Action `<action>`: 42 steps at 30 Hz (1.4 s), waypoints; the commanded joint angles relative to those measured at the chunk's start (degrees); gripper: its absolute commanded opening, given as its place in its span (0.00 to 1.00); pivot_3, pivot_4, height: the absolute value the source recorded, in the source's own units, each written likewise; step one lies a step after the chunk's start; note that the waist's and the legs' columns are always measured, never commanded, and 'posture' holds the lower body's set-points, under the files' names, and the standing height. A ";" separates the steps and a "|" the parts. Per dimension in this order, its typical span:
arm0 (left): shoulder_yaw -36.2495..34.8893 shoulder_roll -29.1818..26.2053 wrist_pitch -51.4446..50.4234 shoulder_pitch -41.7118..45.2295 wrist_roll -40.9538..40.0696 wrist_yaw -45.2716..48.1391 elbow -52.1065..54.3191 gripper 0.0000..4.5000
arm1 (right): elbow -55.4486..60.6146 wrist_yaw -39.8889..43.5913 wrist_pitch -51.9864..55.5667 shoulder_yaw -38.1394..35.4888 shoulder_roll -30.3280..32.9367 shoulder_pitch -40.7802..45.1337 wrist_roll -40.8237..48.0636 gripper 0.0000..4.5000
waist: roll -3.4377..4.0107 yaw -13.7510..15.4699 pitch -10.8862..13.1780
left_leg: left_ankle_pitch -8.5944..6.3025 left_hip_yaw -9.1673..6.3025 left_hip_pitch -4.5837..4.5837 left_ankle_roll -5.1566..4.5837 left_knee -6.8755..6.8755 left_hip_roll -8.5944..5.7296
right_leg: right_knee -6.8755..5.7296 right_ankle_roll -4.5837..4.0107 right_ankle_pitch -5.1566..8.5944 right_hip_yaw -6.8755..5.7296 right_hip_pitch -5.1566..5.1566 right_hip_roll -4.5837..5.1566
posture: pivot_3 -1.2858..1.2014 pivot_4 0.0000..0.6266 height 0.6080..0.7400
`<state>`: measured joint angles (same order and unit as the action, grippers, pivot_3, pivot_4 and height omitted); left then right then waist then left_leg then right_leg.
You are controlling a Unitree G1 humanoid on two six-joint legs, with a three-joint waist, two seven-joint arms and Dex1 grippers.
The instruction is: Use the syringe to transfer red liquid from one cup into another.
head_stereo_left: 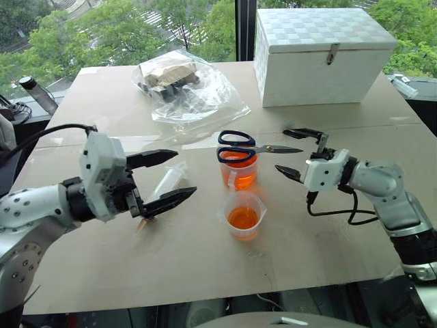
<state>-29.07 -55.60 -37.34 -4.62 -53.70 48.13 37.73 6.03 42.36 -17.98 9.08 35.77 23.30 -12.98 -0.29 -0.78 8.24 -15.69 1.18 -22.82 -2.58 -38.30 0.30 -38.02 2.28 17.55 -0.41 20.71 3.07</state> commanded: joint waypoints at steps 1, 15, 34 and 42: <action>-0.50 -0.56 -0.67 0.81 -0.43 -0.74 1.07 1.00 | 0.21 -1.73 -1.42 -0.25 -0.04 2.09 -0.56 0.88 | 0.00 0.00 0.00 | 0.00 0.00 0.00 0.00 0.00 0.00 | -0.01 0.00 0.00 0.00 0.00 0.00 | 0.52 0.24 1.00; -0.35 -0.28 -0.55 1.84 0.53 0.21 0.31 1.00 | -3.04 -3.82 -3.73 2.07 0.17 4.30 -5.00 0.02 | 0.01 -0.01 0.01 | 0.01 0.00 0.02 0.02 -0.01 0.00 | -0.02 0.00 0.00 0.01 0.00 -0.03 | 0.52 0.24 1.00; 7.10 2.42 -1.20 14.76 -2.72 -3.28 0.38 1.00 | -4.23 3.34 23.89 -21.19 12.09 -8.79 19.82 0.02 | -0.05 0.66 0.14 | 0.01 0.01 -0.04 0.01 0.00 0.00 | 0.02 0.00 0.00 -0.01 -0.05 0.01 | 0.52 0.24 1.00; 11.37 3.08 -2.38 19.33 -2.76 -3.82 -1.33 1.00 | -0.44 5.91 49.66 -27.94 13.57 -17.55 31.99 0.22 | -0.02 0.15 0.16 | 0.01 0.05 0.02 0.00 0.01 0.02 | -0.05 0.01 0.00 0.07 -0.05 -0.08 | 0.52 0.24 1.00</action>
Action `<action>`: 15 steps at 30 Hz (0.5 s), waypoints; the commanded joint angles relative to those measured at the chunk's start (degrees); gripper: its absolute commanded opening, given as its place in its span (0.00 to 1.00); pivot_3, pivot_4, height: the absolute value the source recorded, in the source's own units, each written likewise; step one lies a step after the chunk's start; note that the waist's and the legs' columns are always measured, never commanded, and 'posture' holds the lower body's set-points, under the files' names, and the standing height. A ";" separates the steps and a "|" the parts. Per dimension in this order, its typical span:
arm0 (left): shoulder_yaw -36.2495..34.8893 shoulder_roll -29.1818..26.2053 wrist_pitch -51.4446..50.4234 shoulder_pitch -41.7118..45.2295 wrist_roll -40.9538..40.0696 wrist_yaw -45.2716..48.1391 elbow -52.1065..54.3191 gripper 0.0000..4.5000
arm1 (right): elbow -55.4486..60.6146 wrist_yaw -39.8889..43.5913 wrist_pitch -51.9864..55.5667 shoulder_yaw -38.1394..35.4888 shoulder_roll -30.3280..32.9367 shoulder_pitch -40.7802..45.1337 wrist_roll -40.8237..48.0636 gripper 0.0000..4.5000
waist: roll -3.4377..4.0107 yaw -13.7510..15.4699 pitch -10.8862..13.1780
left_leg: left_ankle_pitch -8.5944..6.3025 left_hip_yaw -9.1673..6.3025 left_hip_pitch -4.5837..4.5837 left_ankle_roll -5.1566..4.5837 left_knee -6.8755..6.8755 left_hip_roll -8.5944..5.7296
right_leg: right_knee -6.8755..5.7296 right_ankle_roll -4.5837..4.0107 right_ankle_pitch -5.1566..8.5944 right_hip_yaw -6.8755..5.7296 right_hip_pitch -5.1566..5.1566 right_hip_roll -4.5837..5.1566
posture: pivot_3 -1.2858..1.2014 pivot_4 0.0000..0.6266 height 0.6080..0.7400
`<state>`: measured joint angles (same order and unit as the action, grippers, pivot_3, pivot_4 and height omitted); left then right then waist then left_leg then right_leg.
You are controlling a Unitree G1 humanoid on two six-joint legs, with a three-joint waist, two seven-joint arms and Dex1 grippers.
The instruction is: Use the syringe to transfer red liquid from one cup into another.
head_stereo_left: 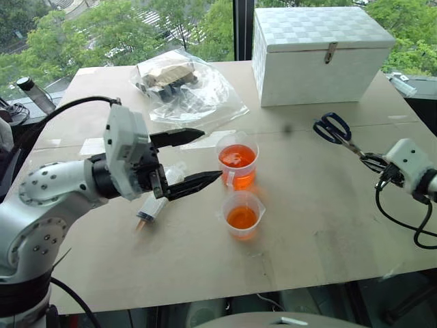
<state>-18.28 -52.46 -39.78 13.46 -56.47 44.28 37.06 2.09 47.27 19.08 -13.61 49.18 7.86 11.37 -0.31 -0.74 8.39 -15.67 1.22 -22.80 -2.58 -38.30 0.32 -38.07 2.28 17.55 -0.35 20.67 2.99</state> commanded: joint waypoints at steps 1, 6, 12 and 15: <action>0.60 -0.13 -0.13 1.19 0.13 -0.03 -0.98 1.00 | 4.10 1.16 14.37 -6.01 0.38 -2.56 8.83 0.35 | -0.01 0.26 0.01 | 0.00 0.00 -0.01 0.00 0.00 0.00 | 0.00 0.00 0.00 0.00 0.00 0.00 | 0.52 0.24 1.00; -0.56 -0.55 -1.48 -0.84 1.74 -1.68 -2.63 1.00 | 6.31 1.71 17.09 -9.07 2.35 -3.61 11.51 0.88 | -0.01 0.09 0.02 | -0.01 0.02 -0.02 -0.02 -0.02 0.00 | 0.01 0.01 -0.01 0.02 0.00 0.01 | 0.52 0.24 1.00; -1.89 -4.26 -4.36 -7.82 9.82 -5.18 -5.63 1.00 | 17.67 5.43 21.36 -12.16 0.06 -0.33 25.85 0.99 | -0.03 -0.21 0.05 | -0.01 0.01 -0.01 -0.02 0.02 0.00 | 0.01 0.02 0.00 0.04 0.04 -0.02 | 0.52 0.24 1.00; 0.70 -6.73 -6.04 -7.41 14.32 -6.88 -7.93 1.00 | 23.01 6.25 23.92 -11.04 -1.56 2.59 34.03 0.99 | -0.08 0.14 0.08 | -0.13 -0.05 0.00 -0.22 0.02 0.03 | -0.02 0.01 0.00 0.00 0.04 -0.05 | 0.52 0.24 1.00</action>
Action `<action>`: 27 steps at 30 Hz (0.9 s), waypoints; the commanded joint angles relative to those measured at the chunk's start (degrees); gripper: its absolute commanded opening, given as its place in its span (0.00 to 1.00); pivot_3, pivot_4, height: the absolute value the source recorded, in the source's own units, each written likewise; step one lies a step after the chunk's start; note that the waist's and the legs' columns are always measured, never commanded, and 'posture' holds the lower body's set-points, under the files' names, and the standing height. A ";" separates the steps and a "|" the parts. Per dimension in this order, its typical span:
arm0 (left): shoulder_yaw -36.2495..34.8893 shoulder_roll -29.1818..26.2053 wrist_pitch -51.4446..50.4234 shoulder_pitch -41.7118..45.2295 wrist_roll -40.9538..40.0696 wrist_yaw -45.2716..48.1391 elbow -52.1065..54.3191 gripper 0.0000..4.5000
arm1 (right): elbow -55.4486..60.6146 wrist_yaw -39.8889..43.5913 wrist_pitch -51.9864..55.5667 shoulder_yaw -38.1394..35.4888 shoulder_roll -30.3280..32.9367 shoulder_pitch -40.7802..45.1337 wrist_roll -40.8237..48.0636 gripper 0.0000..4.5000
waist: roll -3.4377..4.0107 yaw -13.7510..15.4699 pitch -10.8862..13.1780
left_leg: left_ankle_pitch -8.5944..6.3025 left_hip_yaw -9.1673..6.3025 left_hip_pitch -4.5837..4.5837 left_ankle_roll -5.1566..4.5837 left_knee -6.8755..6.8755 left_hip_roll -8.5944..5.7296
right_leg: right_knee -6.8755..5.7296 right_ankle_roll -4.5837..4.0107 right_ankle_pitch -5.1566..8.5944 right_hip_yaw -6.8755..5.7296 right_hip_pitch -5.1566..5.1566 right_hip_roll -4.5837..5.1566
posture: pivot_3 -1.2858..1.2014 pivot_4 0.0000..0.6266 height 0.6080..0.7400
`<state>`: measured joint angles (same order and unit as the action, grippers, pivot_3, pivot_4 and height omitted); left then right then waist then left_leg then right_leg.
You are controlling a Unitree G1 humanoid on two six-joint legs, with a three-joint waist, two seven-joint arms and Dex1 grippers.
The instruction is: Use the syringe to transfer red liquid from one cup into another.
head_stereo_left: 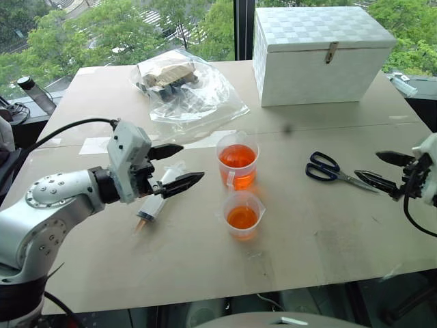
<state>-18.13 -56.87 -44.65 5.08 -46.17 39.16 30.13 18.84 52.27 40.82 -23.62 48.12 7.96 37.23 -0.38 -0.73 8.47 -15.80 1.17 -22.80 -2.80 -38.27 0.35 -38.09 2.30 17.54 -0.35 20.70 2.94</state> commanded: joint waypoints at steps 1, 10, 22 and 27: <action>1.15 -2.72 -2.62 1.80 3.89 -1.95 -1.58 1.00 | 7.67 1.52 2.96 -0.42 -0.52 3.23 10.23 0.99 | -0.03 0.37 0.02 | -0.01 -0.01 0.00 -0.02 0.00 0.00 | 0.00 0.00 0.00 -0.01 -0.01 0.02 | 0.52 0.24 1.00; 8.09 -3.78 -20.41 14.07 2.78 -4.90 -7.59 1.00 | 14.97 3.56 4.58 2.81 0.32 8.03 21.71 0.99 | -0.36 1.47 0.23 | 0.10 -0.07 -0.12 0.18 -0.02 -0.03 | 0.11 0.00 0.00 -0.11 0.03 0.12 | 0.52 0.24 1.00; 17.54 -0.87 -30.95 22.69 8.79 -8.15 -14.72 1.00 | 18.23 -0.22 9.16 3.18 9.23 15.67 31.87 0.99 | -0.48 1.37 0.36 | 0.10 -0.06 -0.15 0.18 -0.02 -0.03 | 0.11 0.00 0.00 -0.09 0.05 0.15 | 0.52 0.24 1.00; 20.75 0.11 -34.88 26.51 10.36 -8.15 -17.12 1.00 | 18.31 -1.87 8.86 3.55 9.89 15.68 32.74 0.99 | -0.58 1.40 0.41 | 0.11 -0.07 -0.20 0.19 -0.02 -0.03 | 0.11 0.00 0.00 -0.11 0.09 0.15 | 0.52 0.24 1.00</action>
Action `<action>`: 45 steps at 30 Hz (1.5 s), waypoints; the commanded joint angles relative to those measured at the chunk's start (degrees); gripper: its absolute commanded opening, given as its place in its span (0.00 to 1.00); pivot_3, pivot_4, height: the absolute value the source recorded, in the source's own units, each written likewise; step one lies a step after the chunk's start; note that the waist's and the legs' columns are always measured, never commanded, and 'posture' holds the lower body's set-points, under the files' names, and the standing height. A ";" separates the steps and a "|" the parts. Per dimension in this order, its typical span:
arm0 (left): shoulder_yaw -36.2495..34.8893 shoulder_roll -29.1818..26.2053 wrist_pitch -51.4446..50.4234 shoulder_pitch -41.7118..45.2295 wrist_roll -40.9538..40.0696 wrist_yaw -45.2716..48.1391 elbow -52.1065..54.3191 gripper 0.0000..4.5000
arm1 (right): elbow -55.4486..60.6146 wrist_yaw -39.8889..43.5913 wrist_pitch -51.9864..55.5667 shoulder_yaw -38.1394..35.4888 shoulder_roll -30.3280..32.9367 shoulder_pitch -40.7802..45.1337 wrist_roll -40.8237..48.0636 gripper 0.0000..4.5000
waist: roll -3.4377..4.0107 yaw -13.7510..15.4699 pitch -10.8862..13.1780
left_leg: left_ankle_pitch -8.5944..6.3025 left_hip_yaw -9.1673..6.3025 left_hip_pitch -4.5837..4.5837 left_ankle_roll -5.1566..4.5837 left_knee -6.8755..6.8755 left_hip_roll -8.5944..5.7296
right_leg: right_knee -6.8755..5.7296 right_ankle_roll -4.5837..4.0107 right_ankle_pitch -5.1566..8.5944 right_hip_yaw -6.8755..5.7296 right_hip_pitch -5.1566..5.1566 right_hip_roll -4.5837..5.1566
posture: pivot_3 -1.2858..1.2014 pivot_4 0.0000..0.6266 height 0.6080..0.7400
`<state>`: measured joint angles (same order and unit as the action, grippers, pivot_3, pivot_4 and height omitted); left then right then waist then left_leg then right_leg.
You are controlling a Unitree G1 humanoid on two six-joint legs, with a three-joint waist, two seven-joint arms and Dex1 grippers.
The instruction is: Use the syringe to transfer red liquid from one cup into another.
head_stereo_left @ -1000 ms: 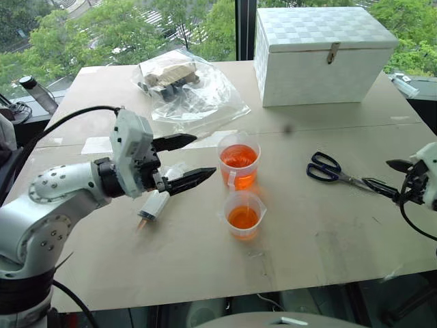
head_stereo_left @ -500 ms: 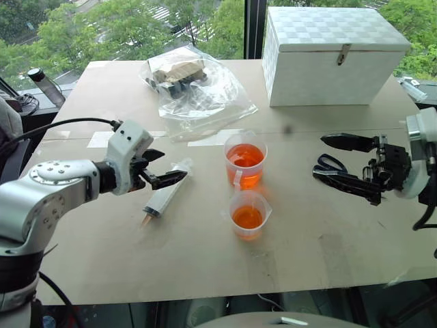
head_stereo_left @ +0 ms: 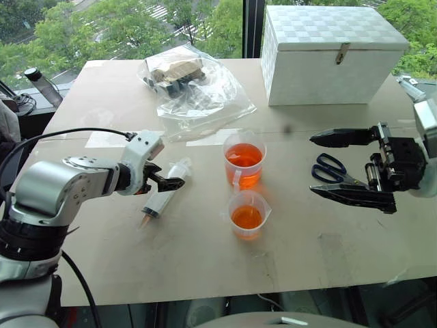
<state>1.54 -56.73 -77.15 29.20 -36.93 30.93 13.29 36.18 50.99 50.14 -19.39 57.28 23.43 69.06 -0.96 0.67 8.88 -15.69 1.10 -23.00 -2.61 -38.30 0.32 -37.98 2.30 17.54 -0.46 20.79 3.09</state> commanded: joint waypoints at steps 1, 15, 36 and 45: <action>1.83 0.06 -3.66 3.36 1.12 0.28 -0.60 1.00 | 0.92 -0.52 -0.72 -0.54 0.82 -0.03 0.48 0.99 | -0.01 0.02 0.01 | 0.00 0.00 -0.01 0.00 -0.01 0.00 | 0.00 0.00 0.00 0.00 0.00 0.00 | 0.52 0.24 1.00; 21.36 1.00 -4.01 18.13 9.05 7.94 -13.51 1.00 | 0.61 -1.38 -2.51 1.01 -0.09 0.36 -0.53 0.99 | -0.05 0.04 0.03 | 0.01 0.01 -0.04 0.01 -0.05 -0.02 | -0.06 0.01 0.00 0.00 0.04 -0.06 | 0.52 0.24 1.00; 11.24 3.93 3.17 25.25 14.28 13.59 -17.94 0.31 | 1.91 -5.93 -2.48 0.94 -0.20 -0.69 2.11 1.00 | -0.20 -0.01 0.06 | 0.03 -0.08 -0.38 -0.01 -0.29 -0.06 | -0.41 0.01 0.00 -0.04 0.42 0.02 | 0.52 0.24 1.00; -10.12 15.39 19.43 34.58 7.14 11.34 -15.62 0.31 | -3.28 -5.79 -3.97 3.68 -2.31 4.27 -0.90 1.00 | -0.34 0.20 0.13 | 0.03 -0.09 -1.04 0.00 -0.79 -0.05 | -0.56 0.06 0.01 -0.11 0.89 0.01 | 0.52 0.24 1.00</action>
<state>-5.91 -42.91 -61.14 62.71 -27.79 43.07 -4.80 33.66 45.59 47.96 -15.39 55.32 26.40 68.98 -1.30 0.87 9.01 -15.66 1.02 -24.04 -2.61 -39.11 0.27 -38.55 2.36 17.55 -0.58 21.68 3.10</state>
